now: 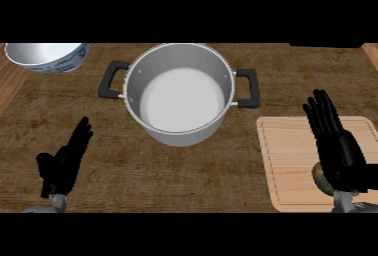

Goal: Pick the squash from the cutting board and place it in the pot

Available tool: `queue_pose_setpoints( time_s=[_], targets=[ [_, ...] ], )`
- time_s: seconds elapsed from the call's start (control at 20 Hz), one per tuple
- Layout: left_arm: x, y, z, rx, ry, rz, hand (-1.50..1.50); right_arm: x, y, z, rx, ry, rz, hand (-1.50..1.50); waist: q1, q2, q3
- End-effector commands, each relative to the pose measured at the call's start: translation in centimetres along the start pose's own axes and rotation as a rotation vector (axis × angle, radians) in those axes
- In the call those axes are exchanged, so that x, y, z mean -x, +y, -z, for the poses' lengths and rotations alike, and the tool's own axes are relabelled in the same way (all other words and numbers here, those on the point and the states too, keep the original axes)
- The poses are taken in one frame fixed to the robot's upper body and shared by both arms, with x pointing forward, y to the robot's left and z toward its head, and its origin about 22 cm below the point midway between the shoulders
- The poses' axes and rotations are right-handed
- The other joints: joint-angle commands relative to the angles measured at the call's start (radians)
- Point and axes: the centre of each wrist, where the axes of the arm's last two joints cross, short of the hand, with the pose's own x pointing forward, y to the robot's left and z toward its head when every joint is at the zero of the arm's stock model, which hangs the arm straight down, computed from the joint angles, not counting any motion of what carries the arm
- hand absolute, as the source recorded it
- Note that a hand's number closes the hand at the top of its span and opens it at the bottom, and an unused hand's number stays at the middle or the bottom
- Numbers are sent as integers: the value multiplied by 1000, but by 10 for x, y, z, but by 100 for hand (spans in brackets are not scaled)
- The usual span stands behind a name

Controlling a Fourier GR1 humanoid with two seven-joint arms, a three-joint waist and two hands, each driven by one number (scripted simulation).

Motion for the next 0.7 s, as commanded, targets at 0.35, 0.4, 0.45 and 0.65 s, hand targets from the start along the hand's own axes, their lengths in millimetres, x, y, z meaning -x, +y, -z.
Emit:
queue_pose_setpoints(
  time_s=[0.35, 0.4, 0.45, 0.65],
  targets=[
    [-49, -42, 17, 101, -92, -139, 0, -71, -18, 31, -682, -264, -520, 150, -52, 0, -4],
    [-63, -33, 18, 74, -87, -151, 0, -45, -49, 22, -557, -315, -328, -150, -66, 20, 6],
    [-73, -42, 22, 78, -83, -171, 0, -36, -47, 12, -576, -396, -286, -150, -82, 20, 7],
    [-83, -36, 19, 84, -66, -156, 0, -51, -107, 15, -672, -577, -256, -150, -70, 23, 6]
  ],
)
